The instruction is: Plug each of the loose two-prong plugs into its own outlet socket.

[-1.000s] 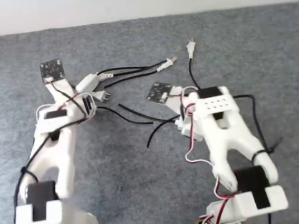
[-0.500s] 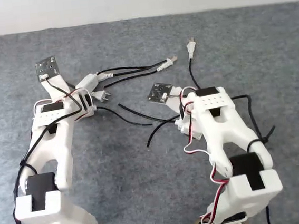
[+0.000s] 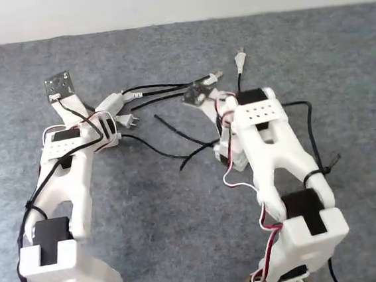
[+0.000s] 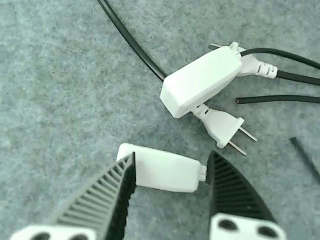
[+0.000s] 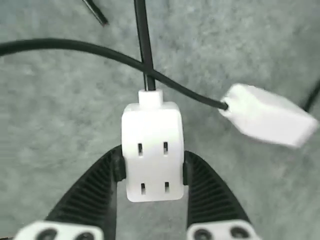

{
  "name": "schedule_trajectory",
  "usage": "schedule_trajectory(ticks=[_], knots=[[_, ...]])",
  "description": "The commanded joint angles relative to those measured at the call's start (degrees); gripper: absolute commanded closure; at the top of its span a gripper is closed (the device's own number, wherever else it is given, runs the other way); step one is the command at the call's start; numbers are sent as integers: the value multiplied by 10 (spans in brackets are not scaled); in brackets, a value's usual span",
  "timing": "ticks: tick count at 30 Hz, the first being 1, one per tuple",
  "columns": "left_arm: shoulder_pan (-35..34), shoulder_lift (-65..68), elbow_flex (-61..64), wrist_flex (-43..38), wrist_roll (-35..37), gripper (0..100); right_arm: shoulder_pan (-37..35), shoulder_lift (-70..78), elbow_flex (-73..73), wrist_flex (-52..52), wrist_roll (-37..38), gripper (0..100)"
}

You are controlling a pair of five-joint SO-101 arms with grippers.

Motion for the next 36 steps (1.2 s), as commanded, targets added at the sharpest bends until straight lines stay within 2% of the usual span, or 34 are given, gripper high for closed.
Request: schedule_trajectory(ticks=[1,9,12,18,24,29,36], knots=[[-3,-3,-26,1,5,779,-36,-85,-79,65,-36,990],[-4,-3,-27,0,5,779,-139,-252,-105,96,-67,990],[-4,-3,-24,-11,5,779,-147,-312,-105,88,-124,990],[-4,-3,-24,-11,5,779,-68,-369,-65,89,-259,990],[-4,-3,-23,-11,6,779,12,-375,77,58,-362,990],[-4,-3,-23,-11,6,779,16,-376,181,-18,-468,987],[-4,-3,-23,-11,6,779,-22,-374,300,-133,-525,987]])
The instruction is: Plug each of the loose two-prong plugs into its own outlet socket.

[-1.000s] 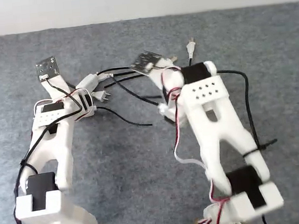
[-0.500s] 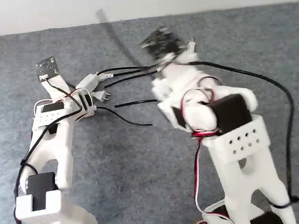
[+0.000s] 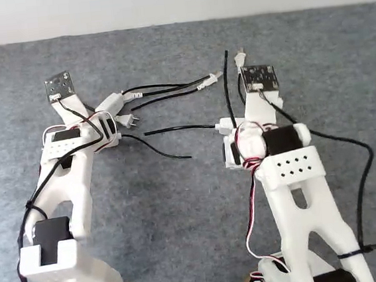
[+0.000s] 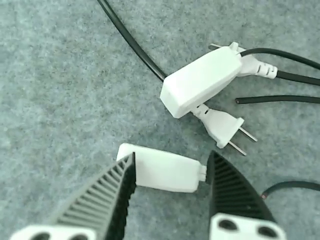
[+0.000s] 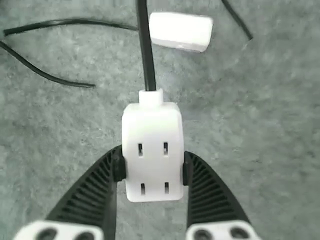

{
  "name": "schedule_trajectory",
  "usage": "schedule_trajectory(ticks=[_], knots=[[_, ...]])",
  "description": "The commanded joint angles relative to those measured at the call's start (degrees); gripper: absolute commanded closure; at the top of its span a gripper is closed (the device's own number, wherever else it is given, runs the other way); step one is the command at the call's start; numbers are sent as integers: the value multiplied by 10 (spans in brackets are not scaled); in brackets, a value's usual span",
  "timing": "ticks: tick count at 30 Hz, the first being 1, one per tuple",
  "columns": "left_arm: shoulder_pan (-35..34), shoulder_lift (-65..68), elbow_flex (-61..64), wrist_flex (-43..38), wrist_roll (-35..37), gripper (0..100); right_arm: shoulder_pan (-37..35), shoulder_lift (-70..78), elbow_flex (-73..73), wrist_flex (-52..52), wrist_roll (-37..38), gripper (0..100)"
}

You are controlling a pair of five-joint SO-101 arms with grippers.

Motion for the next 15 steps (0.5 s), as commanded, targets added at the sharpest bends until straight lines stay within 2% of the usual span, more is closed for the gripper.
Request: schedule_trajectory(ticks=[1,8,15], knots=[[-4,-3,-23,-11,6,779,-23,-22,38,-69,-28,987],[-4,-3,-23,-11,6,779,-73,-16,120,-162,-30,987],[-4,-3,-23,-11,6,779,-64,-15,192,-235,-30,990]])
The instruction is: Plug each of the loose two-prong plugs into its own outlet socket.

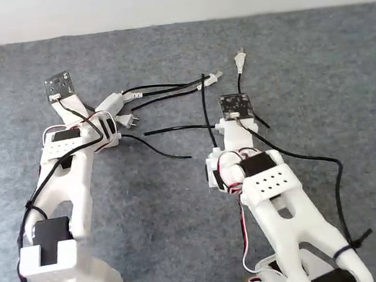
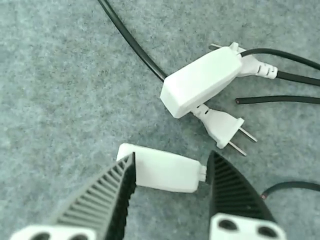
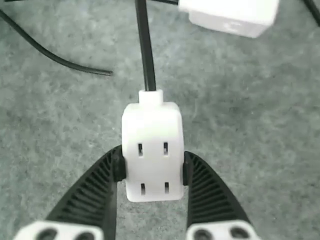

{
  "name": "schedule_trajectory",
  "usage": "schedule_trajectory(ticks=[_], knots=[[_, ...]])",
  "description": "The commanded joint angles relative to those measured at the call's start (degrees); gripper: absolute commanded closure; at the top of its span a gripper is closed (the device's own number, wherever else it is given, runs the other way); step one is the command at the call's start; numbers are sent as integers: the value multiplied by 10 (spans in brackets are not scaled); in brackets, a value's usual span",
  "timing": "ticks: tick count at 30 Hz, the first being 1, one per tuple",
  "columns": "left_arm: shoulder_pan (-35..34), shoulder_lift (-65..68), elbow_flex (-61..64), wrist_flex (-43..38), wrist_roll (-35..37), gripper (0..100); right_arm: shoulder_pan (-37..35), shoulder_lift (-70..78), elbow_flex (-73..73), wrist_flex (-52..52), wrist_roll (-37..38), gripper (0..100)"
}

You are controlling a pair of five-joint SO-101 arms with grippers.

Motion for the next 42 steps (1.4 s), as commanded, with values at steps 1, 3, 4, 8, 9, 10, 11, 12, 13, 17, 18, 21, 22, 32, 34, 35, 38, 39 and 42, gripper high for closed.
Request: schedule_trajectory(ticks=[1,3,4,8,9,10,11,12,13,17,18,21,22,32,34,35,38,39,42], knots=[[-4,-3,-23,-11,4,779,7,-15,22,-50,-4,991],[-3,-3,-23,-11,4,779,7,-15,41,-67,-3,991],[-3,-3,-23,-11,4,779,7,-15,47,-74,-2,990],[-3,-3,-23,-11,4,779,8,-15,55,-80,-2,987],[-3,-3,-23,-11,4,779,8,-15,55,-80,-2,986],[-3,-3,-23,-11,4,779,8,-15,55,-80,-2,986],[-3,-3,-23,-11,4,779,8,-15,55,-80,-2,985],[-3,-3,-22,-11,4,779,8,-15,55,-78,-2,981],[-3,-3,-22,-11,4,779,8,-15,55,-76,-2,969],[-2,-3,-22,-11,4,779,7,-15,55,-72,-2,885],[-2,-3,-22,-11,4,779,7,-15,55,-68,-2,873],[-2,-2,-22,-11,4,779,7,-16,55,-68,-2,869],[-2,-2,-22,-11,4,779,7,-16,55,-68,-2,869],[-2,-2,-22,-11,4,779,4,-16,52,-49,37,864],[-2,-2,-22,-11,4,779,4,-16,52,-47,38,864],[-2,-2,-22,-11,4,779,3,-16,52,-46,39,864],[-2,-2,-22,-11,4,779,-17,-16,51,-36,40,853],[-2,-2,-22,-11,4,779,-25,-16,50,-31,43,827],[-2,-2,-22,-11,4,779,-45,-16,44,-18,60,742]])
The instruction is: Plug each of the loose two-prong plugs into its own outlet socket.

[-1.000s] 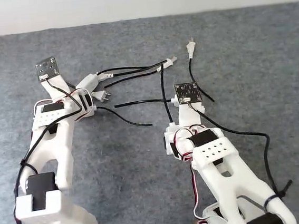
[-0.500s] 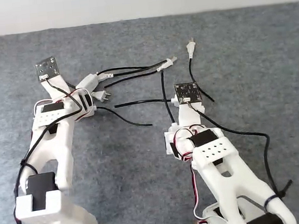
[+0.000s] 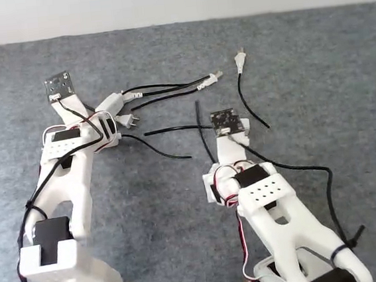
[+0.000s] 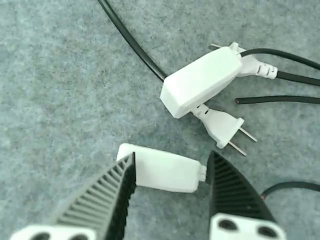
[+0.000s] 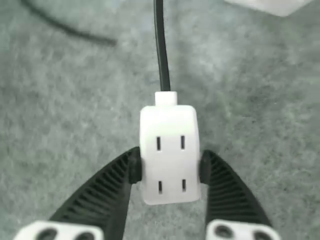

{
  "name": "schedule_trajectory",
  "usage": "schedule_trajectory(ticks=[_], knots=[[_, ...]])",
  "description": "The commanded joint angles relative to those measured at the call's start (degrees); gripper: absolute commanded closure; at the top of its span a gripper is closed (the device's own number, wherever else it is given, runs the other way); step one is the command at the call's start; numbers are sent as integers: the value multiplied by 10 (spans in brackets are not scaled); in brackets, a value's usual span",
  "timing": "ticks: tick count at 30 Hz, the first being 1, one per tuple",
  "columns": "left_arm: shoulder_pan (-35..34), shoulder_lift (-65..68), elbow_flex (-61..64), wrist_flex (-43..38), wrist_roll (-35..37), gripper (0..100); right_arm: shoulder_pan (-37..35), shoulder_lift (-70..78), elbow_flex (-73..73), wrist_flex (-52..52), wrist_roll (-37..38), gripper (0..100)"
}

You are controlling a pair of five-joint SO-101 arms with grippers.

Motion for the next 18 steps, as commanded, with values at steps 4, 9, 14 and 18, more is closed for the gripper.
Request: schedule_trajectory(ticks=[4,9,14,18], knots=[[-2,-2,-22,-11,4,779,-22,-16,-15,15,19,730],[-2,-2,-22,-11,4,779,-22,-22,-15,14,18,740],[-3,-2,-22,-11,4,779,0,-22,-28,14,17,913],[-3,-2,-22,-11,4,779,58,-23,-55,25,20,972]])
